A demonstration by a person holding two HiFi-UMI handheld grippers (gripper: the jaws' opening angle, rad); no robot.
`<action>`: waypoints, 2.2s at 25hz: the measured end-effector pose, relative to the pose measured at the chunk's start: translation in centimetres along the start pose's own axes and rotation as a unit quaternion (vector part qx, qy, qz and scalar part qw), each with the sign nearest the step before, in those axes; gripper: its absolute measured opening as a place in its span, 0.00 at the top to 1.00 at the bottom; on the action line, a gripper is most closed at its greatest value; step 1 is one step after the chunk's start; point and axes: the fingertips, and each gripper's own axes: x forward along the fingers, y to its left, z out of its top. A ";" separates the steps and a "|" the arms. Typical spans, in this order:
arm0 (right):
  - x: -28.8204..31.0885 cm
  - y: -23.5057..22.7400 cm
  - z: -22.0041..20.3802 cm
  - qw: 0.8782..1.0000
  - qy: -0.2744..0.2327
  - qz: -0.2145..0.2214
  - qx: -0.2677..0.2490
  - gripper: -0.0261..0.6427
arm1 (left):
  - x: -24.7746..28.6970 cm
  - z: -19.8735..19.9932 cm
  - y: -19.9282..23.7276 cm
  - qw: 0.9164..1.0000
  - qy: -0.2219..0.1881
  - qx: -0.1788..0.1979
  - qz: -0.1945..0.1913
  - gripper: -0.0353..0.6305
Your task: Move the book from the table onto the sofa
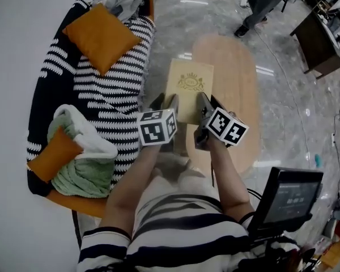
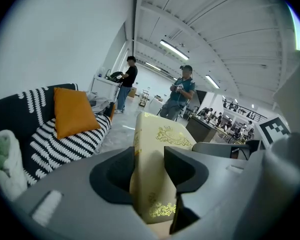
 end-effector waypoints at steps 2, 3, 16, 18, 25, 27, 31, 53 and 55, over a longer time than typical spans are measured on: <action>0.4 1.3 -0.4 1.000 0.003 0.010 -0.005 0.74 | -0.9 0.3 1.1 1.000 -0.007 -0.004 0.007 0.66; 0.6 2.0 -0.6 1.000 0.005 0.016 -0.008 0.74 | -1.3 0.5 1.7 1.000 -0.012 -0.007 0.013 0.66; 3.3 12.0 -4.4 0.994 0.043 0.090 -0.032 0.74 | -8.7 2.9 9.8 0.994 -0.062 -0.045 0.082 0.67; 3.6 13.7 -5.6 0.993 0.052 0.099 -0.037 0.75 | -10.0 2.8 11.5 0.992 -0.065 -0.053 0.094 0.67; 4.7 19.5 -9.9 0.986 0.074 0.136 -0.064 0.75 | -14.7 1.8 17.2 0.983 -0.095 -0.096 0.126 0.67; 5.1 21.1 -10.9 0.984 0.076 0.148 -0.071 0.75 | -15.9 1.8 18.8 0.980 -0.106 -0.105 0.133 0.67; 6.4 24.0 -12.2 0.977 0.086 0.167 -0.098 0.76 | -17.6 1.8 21.5 0.972 -0.127 -0.125 0.155 0.67; 22.5 30.9 -20.3 0.937 0.215 0.243 -0.130 0.77 | -14.3 1.4 37.1 0.927 -0.130 -0.220 0.276 0.68; 24.0 31.3 -21.3 0.933 0.226 0.247 -0.129 0.77 | -13.9 1.1 38.6 0.923 -0.127 -0.226 0.285 0.68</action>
